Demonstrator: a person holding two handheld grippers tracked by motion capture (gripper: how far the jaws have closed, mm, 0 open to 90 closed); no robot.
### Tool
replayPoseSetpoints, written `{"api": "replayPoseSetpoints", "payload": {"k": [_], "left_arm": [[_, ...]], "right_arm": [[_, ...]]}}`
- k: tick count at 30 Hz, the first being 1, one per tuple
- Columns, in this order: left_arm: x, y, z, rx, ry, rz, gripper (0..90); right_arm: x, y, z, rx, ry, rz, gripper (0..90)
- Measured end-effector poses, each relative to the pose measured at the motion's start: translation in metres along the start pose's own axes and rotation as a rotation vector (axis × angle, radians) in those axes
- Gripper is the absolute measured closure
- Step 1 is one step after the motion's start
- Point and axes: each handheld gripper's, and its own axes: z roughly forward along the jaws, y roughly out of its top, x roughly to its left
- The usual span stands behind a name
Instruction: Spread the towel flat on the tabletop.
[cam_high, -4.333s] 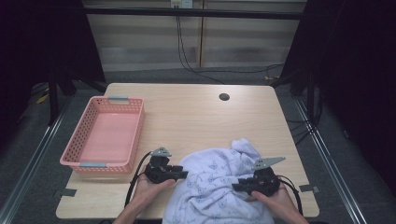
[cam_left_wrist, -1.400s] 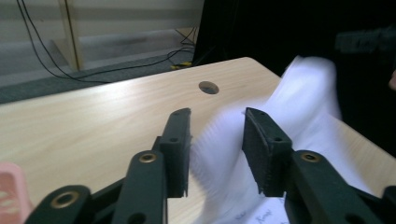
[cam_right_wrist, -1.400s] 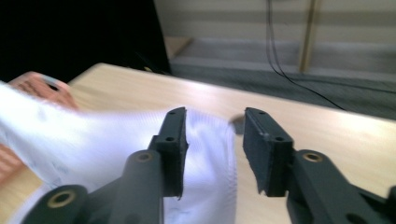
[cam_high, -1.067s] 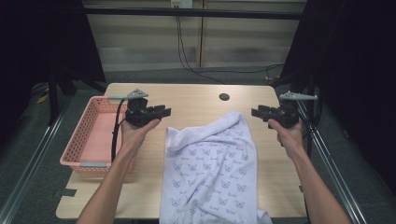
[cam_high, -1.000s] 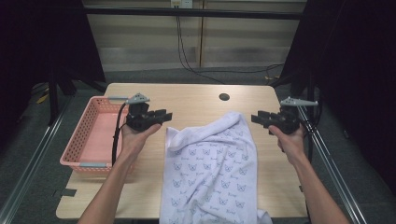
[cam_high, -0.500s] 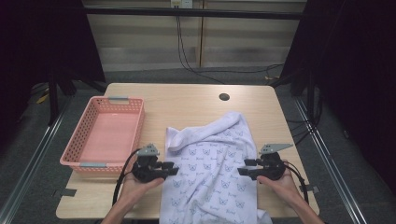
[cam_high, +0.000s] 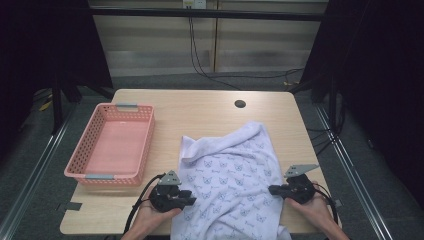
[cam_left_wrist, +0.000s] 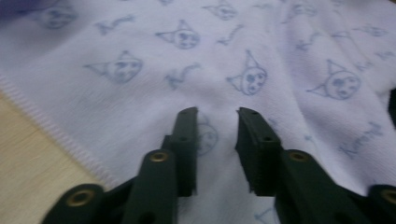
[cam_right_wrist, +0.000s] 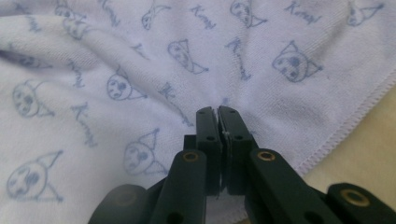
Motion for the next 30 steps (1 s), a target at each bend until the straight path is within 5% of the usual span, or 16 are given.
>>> {"api": "replayPoseSetpoints", "payload": {"k": [3,9,10,11,14,18,21,27,30], "left_arm": [[-0.007,-0.003,-0.002,0.032,-0.031,0.039,86.6],[-0.023,-0.017,-0.013,0.064,-0.044,0.047,88.0],[-0.027,-0.020,-0.016,0.072,-0.054,0.051,88.0],[-0.028,-0.023,-0.019,0.099,-0.102,0.014,88.0],[-0.031,-0.026,-0.024,0.088,-0.114,0.035,85.3],[-0.009,-0.007,-0.035,-0.103,-0.012,0.008,74.2],[0.007,0.011,-0.035,-0.161,0.040,0.016,64.7],[0.019,0.022,-0.019,-0.136,0.084,-0.006,43.7],[0.019,0.025,-0.010,-0.101,0.094,0.034,50.3]], "right_arm": [[0.006,-0.009,-0.008,0.023,0.034,0.000,88.0],[0.018,-0.016,-0.014,0.072,0.114,-0.030,88.0],[0.020,-0.015,-0.013,0.079,0.132,-0.033,87.9],[0.022,-0.015,-0.013,0.085,0.137,-0.045,87.8],[0.025,-0.014,-0.013,0.066,0.141,-0.056,76.5],[0.015,-0.003,-0.020,-0.061,0.097,-0.012,73.8],[0.008,0.008,-0.020,-0.124,0.083,-0.001,71.8],[0.001,0.021,-0.008,-0.139,0.080,-0.004,68.2],[-0.002,0.022,-0.006,-0.140,0.072,-0.002,66.8]]}}
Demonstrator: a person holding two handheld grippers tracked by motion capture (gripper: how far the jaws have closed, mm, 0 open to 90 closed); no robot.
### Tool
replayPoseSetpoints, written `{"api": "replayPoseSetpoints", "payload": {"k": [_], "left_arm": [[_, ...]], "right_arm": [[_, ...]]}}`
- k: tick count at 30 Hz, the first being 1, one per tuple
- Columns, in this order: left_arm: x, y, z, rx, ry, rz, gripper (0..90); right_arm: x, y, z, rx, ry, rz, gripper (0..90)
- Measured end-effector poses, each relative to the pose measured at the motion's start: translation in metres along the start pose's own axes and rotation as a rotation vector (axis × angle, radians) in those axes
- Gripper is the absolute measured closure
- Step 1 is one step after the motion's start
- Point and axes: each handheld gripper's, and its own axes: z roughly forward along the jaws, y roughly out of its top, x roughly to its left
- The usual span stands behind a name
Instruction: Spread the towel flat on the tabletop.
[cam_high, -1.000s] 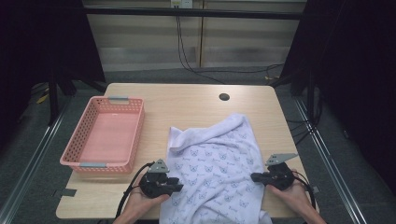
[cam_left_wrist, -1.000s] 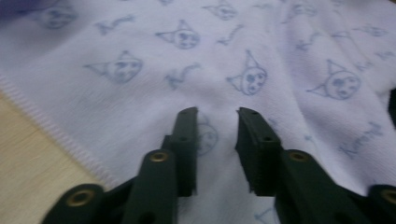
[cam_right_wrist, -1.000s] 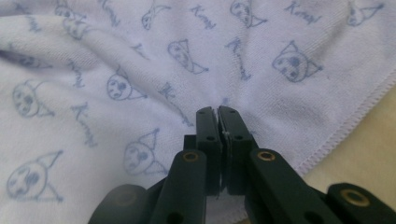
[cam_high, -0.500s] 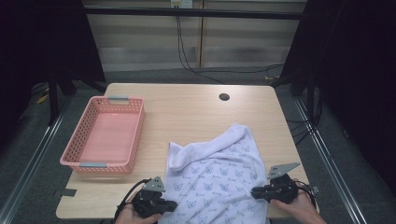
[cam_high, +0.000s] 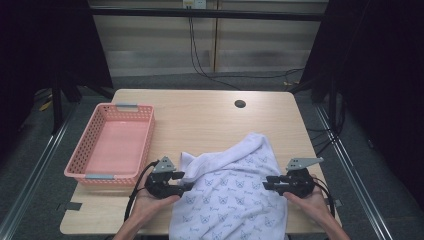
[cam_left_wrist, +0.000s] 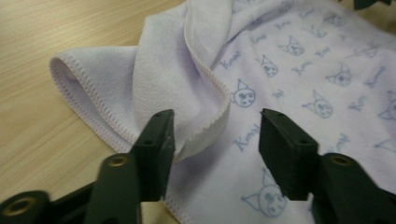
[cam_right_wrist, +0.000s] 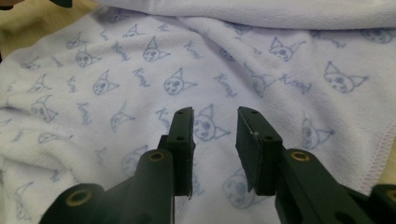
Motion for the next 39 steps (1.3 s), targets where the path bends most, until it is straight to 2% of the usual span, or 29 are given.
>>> {"api": "replayPoseSetpoints", "payload": {"k": [1,2,4,6,8,10,12,14,15,17,19,21,23,24,25,26,27,28,31,32,33,34,35,36,38,39], "left_arm": [[0.000,0.001,0.003,0.012,-0.017,0.010,57.8],[0.001,0.001,0.005,0.025,-0.019,0.021,69.5],[0.002,0.003,0.006,0.006,-0.049,0.007,85.9],[0.005,0.005,0.005,-0.002,-0.048,0.000,88.0],[0.011,0.009,0.002,-0.023,-0.044,-0.013,88.4],[0.020,0.018,-0.003,-0.072,-0.043,-0.038,88.5],[0.033,0.031,-0.008,-0.104,-0.018,-0.049,88.5],[0.045,0.046,-0.011,-0.135,-0.002,-0.062,88.5],[0.052,0.054,-0.013,-0.143,0.025,-0.063,88.5],[0.066,0.071,-0.014,-0.163,0.042,-0.079,88.6],[0.076,0.081,-0.012,-0.165,0.042,-0.086,88.5],[0.082,0.087,-0.009,-0.168,0.047,-0.086,88.5],[0.087,0.090,-0.007,-0.178,0.049,-0.090,88.4],[0.089,0.091,-0.006,-0.179,0.059,-0.094,88.4],[0.096,0.092,-0.005,-0.178,0.073,-0.104,88.4],[0.096,0.092,-0.005,-0.178,0.073,-0.104,88.5],[0.100,0.094,-0.005,-0.177,0.091,-0.108,88.5],[0.105,0.095,-0.006,-0.188,0.098,-0.126,88.4],[0.119,0.101,-0.003,-0.207,0.116,-0.169,88.4],[0.123,0.103,-0.002,-0.202,0.110,-0.171,88.1],[0.125,0.104,0.000,-0.209,0.130,-0.183,86.6],[0.127,0.105,0.002,-0.218,0.146,-0.204,80.1],[0.129,0.105,0.004,-0.223,0.144,-0.226,72.2],[0.129,0.105,0.004,-0.220,0.170,-0.230,66.1],[0.126,0.105,0.006,-0.215,0.149,-0.228,63.2],[0.123,0.103,0.006,-0.202,0.143,-0.211,61.5]], "right_arm": [[-0.001,0.000,0.000,0.000,-0.001,0.002,66.5],[-0.002,0.001,-0.001,-0.005,-0.014,0.003,65.4],[-0.008,0.005,-0.003,-0.025,-0.058,0.021,61.2],[-0.020,0.011,-0.006,-0.063,-0.083,0.050,61.1],[-0.038,0.020,-0.003,-0.081,-0.139,0.081,59.0],[-0.055,0.026,0.005,-0.075,-0.171,0.104,59.0],[-0.071,0.032,0.019,-0.049,-0.205,0.110,58.1],[-0.083,0.038,0.030,-0.047,-0.226,0.124,56.7],[-0.088,0.040,0.033,-0.050,-0.233,0.136,56.1],[-0.098,0.048,0.040,-0.070,-0.262,0.157,55.3],[-0.107,0.055,0.046,-0.076,-0.271,0.175,54.4],[-0.112,0.061,0.055,-0.041,-0.297,0.177,54.4],[-0.118,0.064,0.063,-0.024,-0.288,0.190,57.4],[-0.120,0.064,0.067,-0.023,-0.289,0.201,63.7],[-0.121,0.064,0.069,-0.017,-0.291,0.210,74.4],[-0.121,0.064,0.069,-0.017,-0.291,0.210,74.4],[-0.123,0.065,0.068,-0.048,-0.295,0.206,86.0],[-0.125,0.067,0.065,-0.066,-0.291,0.216,86.9],[-0.130,0.073,0.051,-0.112,-0.322,0.228,87.7],[-0.132,0.075,0.046,-0.120,-0.339,0.236,87.7],[-0.134,0.077,0.041,-0.127,-0.351,0.241,87.3],[-0.135,0.078,0.038,-0.129,-0.370,0.236,86.6],[-0.136,0.077,0.035,-0.125,-0.395,0.244,85.2],[-0.139,0.076,0.034,-0.120,-0.400,0.251,81.4],[-0.140,0.073,0.033,-0.112,-0.424,0.268,69.9],[-0.140,0.071,0.033,-0.105,-0.423,0.269,66.1]]}}
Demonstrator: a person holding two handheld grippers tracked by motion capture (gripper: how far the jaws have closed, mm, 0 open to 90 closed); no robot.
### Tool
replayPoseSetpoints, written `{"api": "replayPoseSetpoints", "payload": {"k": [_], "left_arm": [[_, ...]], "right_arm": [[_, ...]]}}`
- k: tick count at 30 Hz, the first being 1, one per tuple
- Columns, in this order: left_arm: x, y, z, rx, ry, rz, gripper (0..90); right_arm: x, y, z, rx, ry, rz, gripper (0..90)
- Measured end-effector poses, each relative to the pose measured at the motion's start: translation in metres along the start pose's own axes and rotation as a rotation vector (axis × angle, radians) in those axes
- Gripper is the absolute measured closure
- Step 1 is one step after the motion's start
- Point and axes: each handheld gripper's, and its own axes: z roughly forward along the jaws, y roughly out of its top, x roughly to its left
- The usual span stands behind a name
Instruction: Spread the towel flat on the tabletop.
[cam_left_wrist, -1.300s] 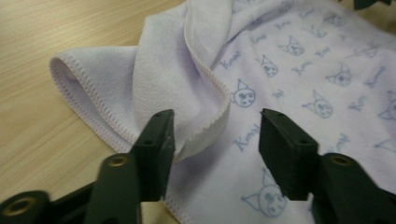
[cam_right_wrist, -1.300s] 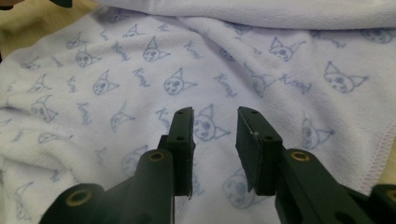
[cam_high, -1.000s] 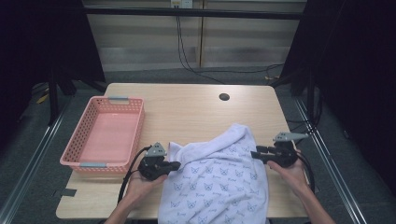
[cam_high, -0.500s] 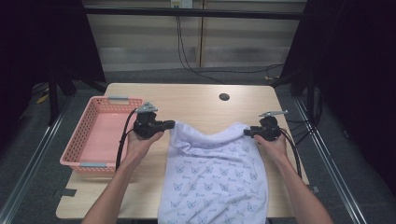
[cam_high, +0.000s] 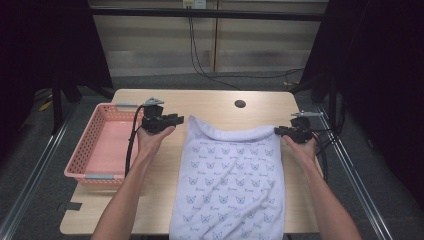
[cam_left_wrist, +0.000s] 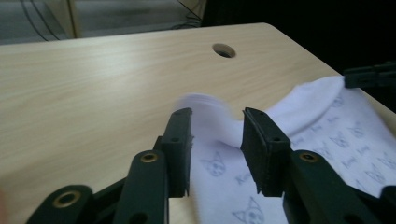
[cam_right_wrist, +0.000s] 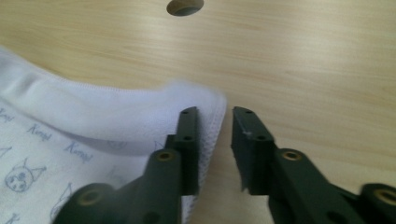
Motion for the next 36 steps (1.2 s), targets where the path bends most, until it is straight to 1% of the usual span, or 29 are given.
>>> {"api": "replayPoseSetpoints", "payload": {"k": [2,3,5,7,8,10,11,12,13,14,15,16,17,18,19,20,21,23,24,26,27,28,29,30,31,32,34,35,36], "left_arm": [[-0.008,-0.005,-0.001,0.021,-0.014,0.023,61.1],[-0.012,-0.008,-0.003,0.028,-0.022,0.027,61.3],[-0.022,-0.017,-0.009,0.040,-0.059,0.059,64.4],[-0.032,-0.030,-0.013,0.074,-0.083,0.092,67.4],[-0.037,-0.036,-0.014,0.101,-0.093,0.114,69.0],[-0.049,-0.051,-0.016,0.147,-0.129,0.136,70.8],[-0.055,-0.060,-0.017,0.161,-0.146,0.149,71.3],[-0.061,-0.070,-0.017,0.176,-0.169,0.151,71.6],[-0.067,-0.079,-0.017,0.208,-0.192,0.168,71.9],[-0.073,-0.088,-0.016,0.232,-0.201,0.190,71.8],[-0.077,-0.097,-0.015,0.249,-0.205,0.201,71.4],[-0.082,-0.109,-0.010,0.266,-0.170,0.231,69.8],[-0.082,-0.109,-0.010,0.266,-0.170,0.231,67.2],[-0.082,-0.113,-0.008,0.269,-0.171,0.219,67.2],[-0.082,-0.118,-0.005,0.286,-0.178,0.224,67.1],[-0.083,-0.119,-0.006,0.277,-0.157,0.243,68.8],[-0.083,-0.119,-0.007,0.281,-0.155,0.227,70.6],[-0.083,-0.121,-0.011,0.289,-0.151,0.239,74.9],[-0.083,-0.123,-0.015,0.285,-0.132,0.258,78.4],[-0.081,-0.126,-0.020,0.287,-0.136,0.244,83.4],[-0.082,-0.128,-0.023,0.292,-0.134,0.249,84.7],[-0.082,-0.129,-0.026,0.294,-0.136,0.256,85.1],[-0.082,-0.130,-0.028,0.296,-0.142,0.256,85.3],[-0.082,-0.132,-0.030,0.291,-0.142,0.243,85.4],[-0.082,-0.133,-0.032,0.296,-0.147,0.235,85.4],[-0.084,-0.135,-0.035,0.299,-0.138,0.242,85.6],[-0.090,-0.139,-0.041,0.300,-0.142,0.250,85.6],[-0.092,-0.142,-0.044,0.300,-0.156,0.253,85.6],[-0.095,-0.144,-0.047,0.305,-0.153,0.266,85.5]], "right_arm": [[0.002,-0.004,-0.005,0.000,-0.006,-0.015,63.0],[0.003,-0.006,-0.009,-0.005,0.012,-0.023,61.6],[0.009,-0.010,-0.021,-0.031,0.045,-0.047,61.0],[0.018,-0.016,-0.034,-0.034,0.104,-0.064,59.7],[0.023,-0.020,-0.040,-0.029,0.126,-0.090,59.3],[0.035,-0.031,-0.049,0.004,0.174,-0.123,58.8],[0.042,-0.038,-0.054,0.019,0.188,-0.146,57.8],[0.047,-0.045,-0.058,0.024,0.207,-0.158,56.9],[0.053,-0.052,-0.062,0.040,0.238,-0.155,56.0],[0.058,-0.059,-0.066,0.043,0.258,-0.166,55.3],[0.064,-0.066,-0.070,0.047,0.271,-0.172,54.6],[0.069,-0.072,-0.072,0.060,0.302,-0.181,53.8],[0.069,-0.072,-0.072,0.060,0.302,-0.181,53.8],[0.079,-0.082,-0.073,0.102,0.323,-0.213,52.8],[0.082,-0.086,-0.072,0.121,0.319,-0.233,51.8],[0.084,-0.089,-0.070,0.134,0.308,-0.254,50.4],[0.086,-0.092,-0.067,0.137,0.291,-0.250,49.0],[0.086,-0.093,-0.063,0.151,0.298,-0.241,44.7],[0.087,-0.093,-0.060,0.159,0.282,-0.256,42.5],[0.091,-0.095,-0.056,0.163,0.268,-0.282,40.9],[0.094,-0.095,-0.055,0.163,0.259,-0.297,39.5],[0.097,-0.096,-0.056,0.163,0.249,-0.295,40.1],[0.100,-0.098,-0.056,0.154,0.236,-0.313,42.4],[0.103,-0.100,-0.057,0.145,0.213,-0.349,48.1],[0.105,-0.101,-0.058,0.144,0.221,-0.365,55.3],[0.105,-0.102,-0.059,0.136,0.238,-0.374,62.1],[0.104,-0.105,-0.064,0.142,0.273,-0.374,73.9],[0.104,-0.107,-0.066,0.151,0.284,-0.370,75.7],[0.104,-0.108,-0.068,0.154,0.302,-0.373,75.9]]}}
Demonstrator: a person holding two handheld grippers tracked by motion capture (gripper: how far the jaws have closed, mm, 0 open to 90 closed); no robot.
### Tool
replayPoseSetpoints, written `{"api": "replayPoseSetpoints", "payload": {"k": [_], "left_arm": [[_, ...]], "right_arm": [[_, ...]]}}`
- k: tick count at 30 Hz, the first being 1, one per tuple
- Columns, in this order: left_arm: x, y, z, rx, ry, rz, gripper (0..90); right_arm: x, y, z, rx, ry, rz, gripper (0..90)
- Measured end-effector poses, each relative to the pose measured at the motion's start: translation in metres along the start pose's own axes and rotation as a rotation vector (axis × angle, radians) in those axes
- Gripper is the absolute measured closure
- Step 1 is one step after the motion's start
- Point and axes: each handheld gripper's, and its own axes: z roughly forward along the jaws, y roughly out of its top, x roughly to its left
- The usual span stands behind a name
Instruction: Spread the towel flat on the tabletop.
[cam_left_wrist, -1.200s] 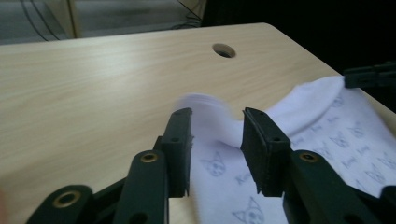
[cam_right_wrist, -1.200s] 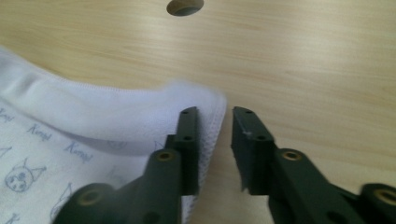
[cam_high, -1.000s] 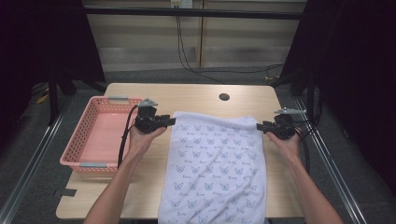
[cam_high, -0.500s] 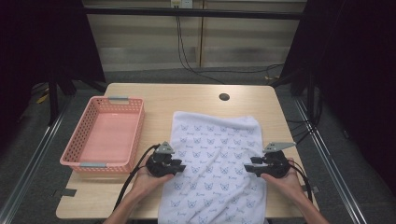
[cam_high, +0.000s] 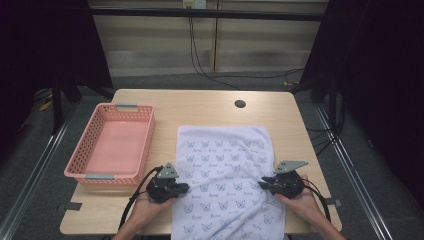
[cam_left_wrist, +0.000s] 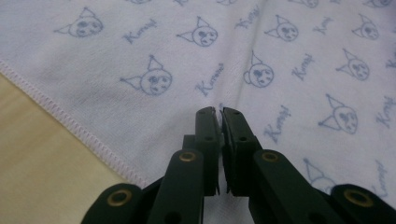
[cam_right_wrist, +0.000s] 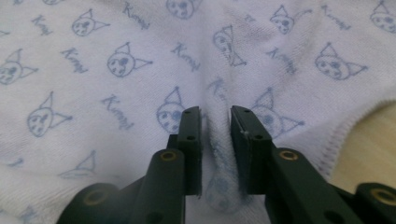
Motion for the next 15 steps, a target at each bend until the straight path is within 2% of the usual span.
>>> {"api": "replayPoseSetpoints", "payload": {"k": [1,4,7,8,9,10,11,12,14,15], "left_arm": [[-0.002,-0.002,-0.002,0.005,-0.001,0.009,85.5],[-0.005,-0.009,-0.007,-0.001,-0.041,-0.031,85.6],[-0.014,-0.014,-0.012,0.012,-0.053,-0.042,85.6],[-0.018,-0.018,-0.014,0.016,-0.084,-0.045,85.6],[-0.021,-0.020,-0.016,0.020,-0.098,-0.044,85.6],[-0.026,-0.022,-0.019,0.034,-0.106,-0.060,85.6],[-0.026,-0.022,-0.019,0.034,-0.106,-0.060,85.1],[-0.027,-0.024,-0.021,0.042,-0.121,-0.061,85.1],[-0.032,-0.025,-0.023,0.054,-0.117,-0.042,83.8],[-0.033,-0.024,-0.024,0.066,-0.117,-0.041,82.9]], "right_arm": [[0.002,-0.001,-0.002,0.006,0.006,-0.002,75.9],[0.008,-0.007,-0.007,0.016,0.040,-0.004,79.0],[0.013,-0.012,-0.013,0.028,0.081,0.007,81.1],[0.015,-0.014,-0.015,0.033,0.095,0.002,82.3],[0.018,-0.017,-0.017,0.038,0.116,0.010,82.8],[0.020,-0.018,-0.019,0.046,0.127,0.014,83.2],[0.020,-0.018,-0.019,0.046,0.127,0.014,83.2],[0.025,-0.021,-0.023,0.063,0.145,0.022,83.1],[0.033,-0.023,-0.026,0.090,0.170,0.029,82.6],[0.039,-0.023,-0.028,0.101,0.173,0.000,81.5]]}}
